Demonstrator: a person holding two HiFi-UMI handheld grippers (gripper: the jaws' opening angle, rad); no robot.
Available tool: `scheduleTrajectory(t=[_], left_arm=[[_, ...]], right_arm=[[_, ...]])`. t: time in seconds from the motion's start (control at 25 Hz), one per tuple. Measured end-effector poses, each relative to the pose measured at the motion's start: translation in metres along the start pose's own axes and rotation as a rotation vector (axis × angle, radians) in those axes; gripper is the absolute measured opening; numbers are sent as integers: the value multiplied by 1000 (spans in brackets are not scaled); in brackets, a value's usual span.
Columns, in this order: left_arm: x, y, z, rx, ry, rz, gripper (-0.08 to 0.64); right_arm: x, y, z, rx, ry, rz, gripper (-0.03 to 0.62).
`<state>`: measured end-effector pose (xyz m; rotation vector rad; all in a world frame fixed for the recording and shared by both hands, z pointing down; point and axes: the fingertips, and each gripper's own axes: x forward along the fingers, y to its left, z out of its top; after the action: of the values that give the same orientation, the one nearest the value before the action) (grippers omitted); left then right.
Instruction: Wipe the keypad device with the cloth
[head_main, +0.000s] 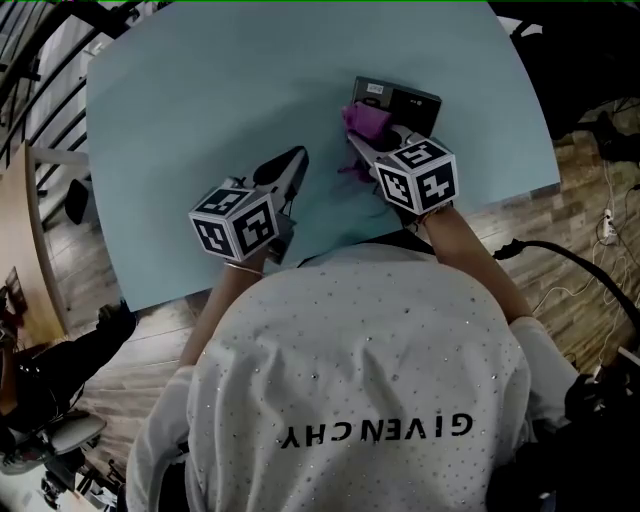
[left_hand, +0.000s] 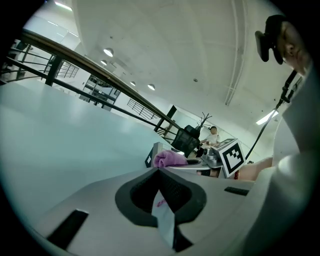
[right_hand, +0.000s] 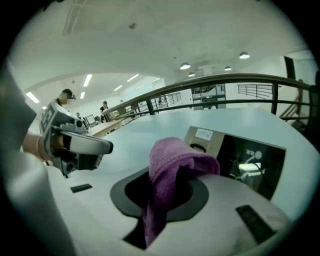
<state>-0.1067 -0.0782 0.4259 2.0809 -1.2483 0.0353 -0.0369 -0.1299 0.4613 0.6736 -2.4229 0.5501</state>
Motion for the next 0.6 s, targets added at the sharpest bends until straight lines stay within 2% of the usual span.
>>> scheduleTrajectory(t=[0.16, 0.44, 0.6], left_arm=[[-3, -6, -2, -6, -6, 23, 0], [-1, -37, -17, -43, 6, 22, 0], [3, -47, -21, -80, -41, 22, 0]], right_arm=[[-6, -17, -14, 50, 39, -46, 49], [-33, -42, -31, 160, 25, -85, 49], [-47, -57, -37, 224, -18, -77, 49]])
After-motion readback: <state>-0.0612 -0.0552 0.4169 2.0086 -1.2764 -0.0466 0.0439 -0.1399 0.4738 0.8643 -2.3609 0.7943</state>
